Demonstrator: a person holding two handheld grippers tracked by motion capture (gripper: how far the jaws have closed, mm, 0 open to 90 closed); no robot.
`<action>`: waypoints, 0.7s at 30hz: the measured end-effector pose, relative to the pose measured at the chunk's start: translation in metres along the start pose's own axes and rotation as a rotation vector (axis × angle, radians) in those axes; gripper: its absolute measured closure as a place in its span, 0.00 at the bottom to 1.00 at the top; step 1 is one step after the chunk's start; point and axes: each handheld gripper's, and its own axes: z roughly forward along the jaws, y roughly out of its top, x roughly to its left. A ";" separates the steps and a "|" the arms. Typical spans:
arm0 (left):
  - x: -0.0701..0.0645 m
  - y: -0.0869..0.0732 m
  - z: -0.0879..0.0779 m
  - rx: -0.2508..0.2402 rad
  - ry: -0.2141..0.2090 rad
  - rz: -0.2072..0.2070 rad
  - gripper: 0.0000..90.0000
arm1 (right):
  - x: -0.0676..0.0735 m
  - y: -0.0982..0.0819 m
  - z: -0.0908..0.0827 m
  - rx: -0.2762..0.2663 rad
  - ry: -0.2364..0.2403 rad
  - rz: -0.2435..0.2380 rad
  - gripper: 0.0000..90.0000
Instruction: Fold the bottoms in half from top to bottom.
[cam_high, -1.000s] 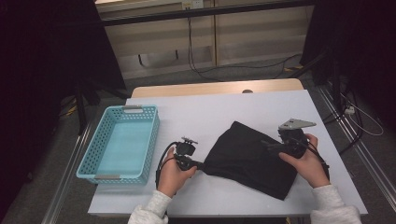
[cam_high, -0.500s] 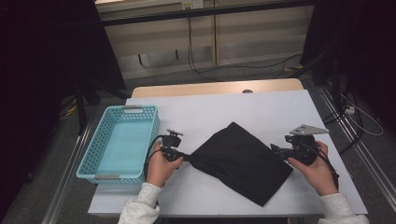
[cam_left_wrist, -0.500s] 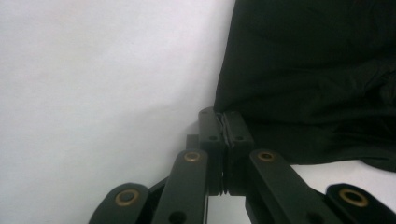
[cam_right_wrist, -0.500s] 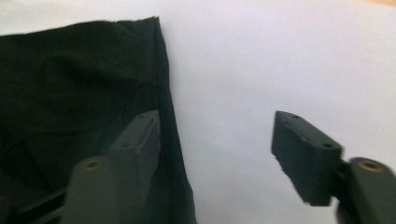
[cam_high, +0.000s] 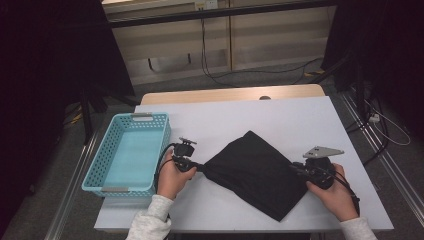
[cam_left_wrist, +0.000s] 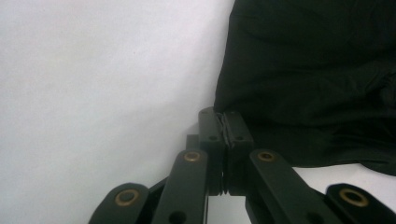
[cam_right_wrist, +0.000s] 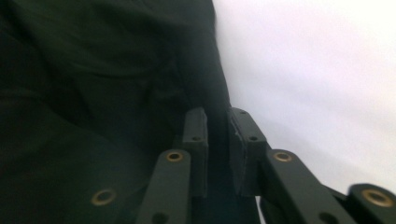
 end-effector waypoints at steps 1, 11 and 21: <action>0.000 0.000 0.000 0.000 0.000 0.000 0.98 | 0.000 0.000 0.000 0.000 0.000 0.000 0.86; 0.004 0.004 -0.004 -0.024 0.002 0.005 0.98 | -0.007 -0.004 -0.005 0.031 0.049 0.037 0.99; 0.014 0.006 -0.013 -0.042 0.017 -0.009 0.98 | 0.003 -0.004 -0.007 -0.020 0.045 0.053 0.73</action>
